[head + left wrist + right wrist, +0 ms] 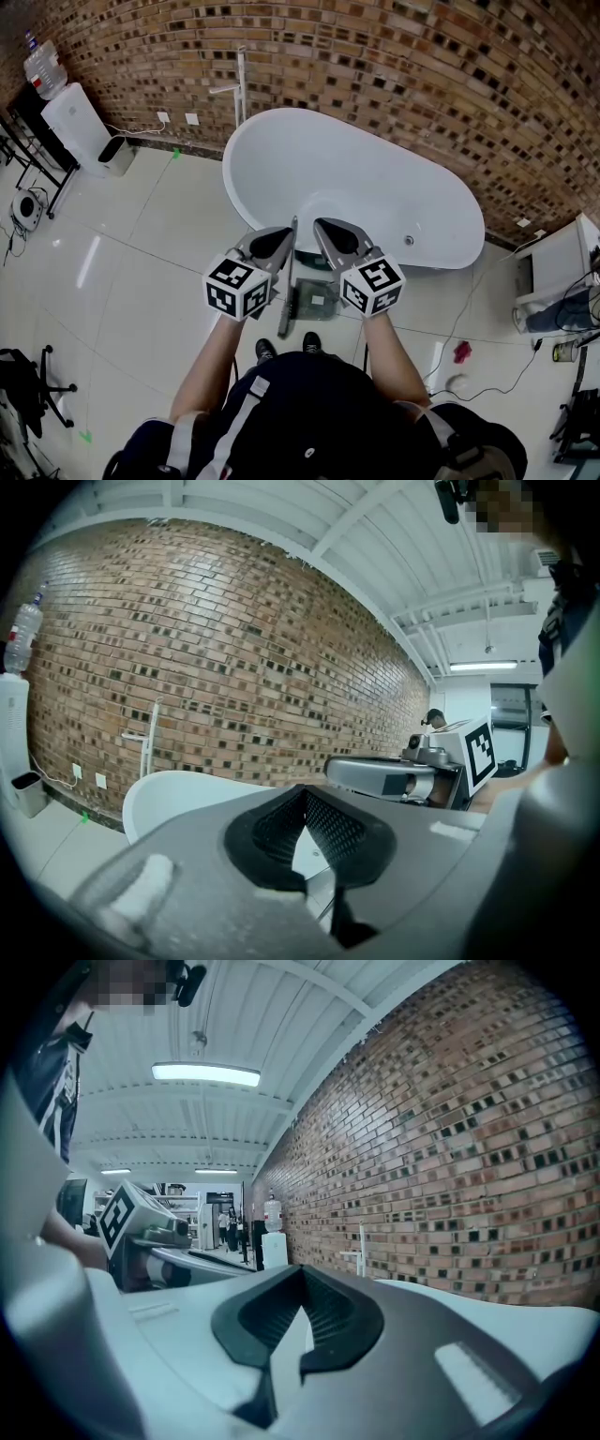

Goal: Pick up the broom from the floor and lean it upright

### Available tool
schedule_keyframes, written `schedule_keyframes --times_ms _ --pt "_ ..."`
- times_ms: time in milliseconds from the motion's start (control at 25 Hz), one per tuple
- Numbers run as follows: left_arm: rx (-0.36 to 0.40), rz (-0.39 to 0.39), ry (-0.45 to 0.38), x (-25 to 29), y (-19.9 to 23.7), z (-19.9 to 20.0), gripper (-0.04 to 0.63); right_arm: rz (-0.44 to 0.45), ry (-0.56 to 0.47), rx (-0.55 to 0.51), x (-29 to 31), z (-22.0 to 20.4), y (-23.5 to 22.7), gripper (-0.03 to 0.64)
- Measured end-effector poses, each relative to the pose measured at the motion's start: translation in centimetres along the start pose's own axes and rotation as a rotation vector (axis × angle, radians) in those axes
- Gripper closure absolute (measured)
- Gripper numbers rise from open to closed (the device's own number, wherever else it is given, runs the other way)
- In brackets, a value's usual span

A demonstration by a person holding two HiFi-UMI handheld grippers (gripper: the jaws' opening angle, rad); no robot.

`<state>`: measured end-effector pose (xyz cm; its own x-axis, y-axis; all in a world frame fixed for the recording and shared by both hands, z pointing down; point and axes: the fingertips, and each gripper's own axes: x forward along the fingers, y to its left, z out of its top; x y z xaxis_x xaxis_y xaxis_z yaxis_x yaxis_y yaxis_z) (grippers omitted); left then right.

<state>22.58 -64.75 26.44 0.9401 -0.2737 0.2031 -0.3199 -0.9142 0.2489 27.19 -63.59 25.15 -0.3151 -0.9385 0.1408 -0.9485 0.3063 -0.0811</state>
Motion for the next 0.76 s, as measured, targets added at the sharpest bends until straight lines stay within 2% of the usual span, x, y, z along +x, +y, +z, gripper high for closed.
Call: schedule_keyframes --times_ms 760 --pt "-0.001 -0.011 0.004 0.55 -0.07 -0.14 0.595 0.0 -0.012 0.001 -0.12 0.28 -0.62 0.612"
